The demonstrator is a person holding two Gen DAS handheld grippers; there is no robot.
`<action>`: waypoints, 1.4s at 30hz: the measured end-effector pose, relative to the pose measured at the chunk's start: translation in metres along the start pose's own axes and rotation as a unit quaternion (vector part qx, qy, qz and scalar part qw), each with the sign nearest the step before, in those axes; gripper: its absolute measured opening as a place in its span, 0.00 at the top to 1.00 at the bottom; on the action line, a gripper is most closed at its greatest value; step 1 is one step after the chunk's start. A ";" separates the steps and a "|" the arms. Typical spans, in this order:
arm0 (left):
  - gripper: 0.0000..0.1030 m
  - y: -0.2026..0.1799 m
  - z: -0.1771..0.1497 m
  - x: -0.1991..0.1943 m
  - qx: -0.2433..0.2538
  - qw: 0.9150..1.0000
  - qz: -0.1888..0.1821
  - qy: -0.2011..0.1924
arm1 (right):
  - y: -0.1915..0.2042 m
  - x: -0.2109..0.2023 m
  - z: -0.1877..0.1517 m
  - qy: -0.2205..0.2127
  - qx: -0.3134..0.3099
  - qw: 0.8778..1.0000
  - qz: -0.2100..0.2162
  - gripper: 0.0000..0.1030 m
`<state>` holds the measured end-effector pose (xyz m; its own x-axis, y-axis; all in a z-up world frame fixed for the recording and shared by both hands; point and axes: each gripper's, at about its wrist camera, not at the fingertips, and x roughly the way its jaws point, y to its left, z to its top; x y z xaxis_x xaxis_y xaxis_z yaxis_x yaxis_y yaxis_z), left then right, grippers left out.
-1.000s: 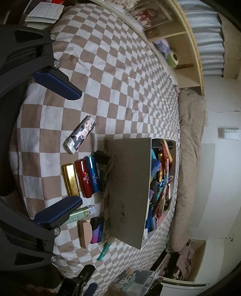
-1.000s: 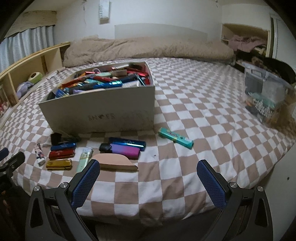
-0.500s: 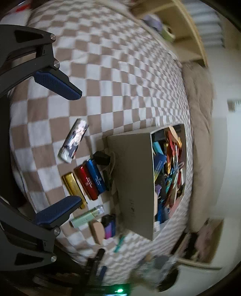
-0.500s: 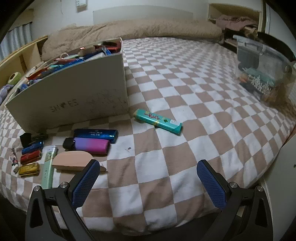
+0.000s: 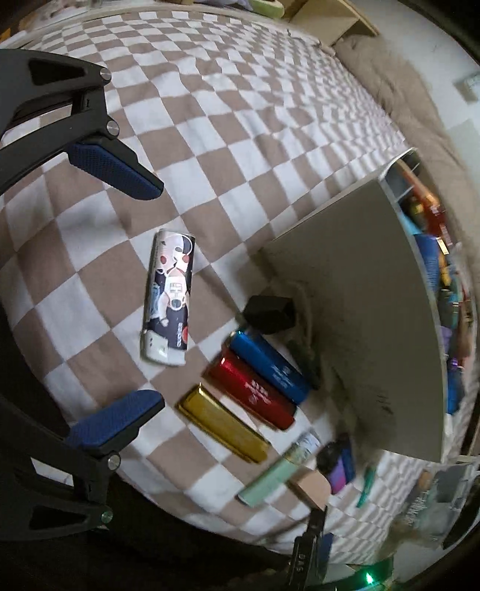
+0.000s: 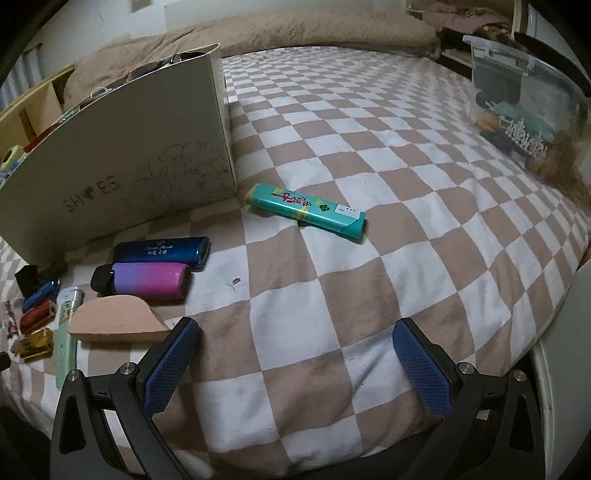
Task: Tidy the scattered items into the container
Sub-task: 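Close the left gripper on the white patterned lighter while the right approaches the teal lighter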
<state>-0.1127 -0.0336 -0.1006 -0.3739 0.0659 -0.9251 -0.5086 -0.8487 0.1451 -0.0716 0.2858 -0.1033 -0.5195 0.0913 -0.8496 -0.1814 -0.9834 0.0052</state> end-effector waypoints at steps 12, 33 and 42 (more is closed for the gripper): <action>0.00 0.015 -0.002 0.031 -0.010 0.999 -0.015 0.026 | 0.003 0.000 -0.005 -0.014 0.003 1.000 -0.016 0.00; 0.04 0.019 -0.007 0.030 -0.030 0.999 0.000 -0.013 | -0.010 -0.005 -0.009 -0.074 0.061 0.995 0.011 0.00; 0.18 0.017 -0.003 0.025 -0.086 0.996 0.008 -0.038 | -0.012 0.009 0.023 -0.071 0.051 0.996 0.017 0.00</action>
<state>-0.1282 -0.0478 -0.1224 -0.4413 0.0846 -0.8934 -0.3641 -0.9268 0.0920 -0.0934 0.3023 -0.0984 -0.6383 0.0858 -0.7650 -0.2418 -0.9658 0.0934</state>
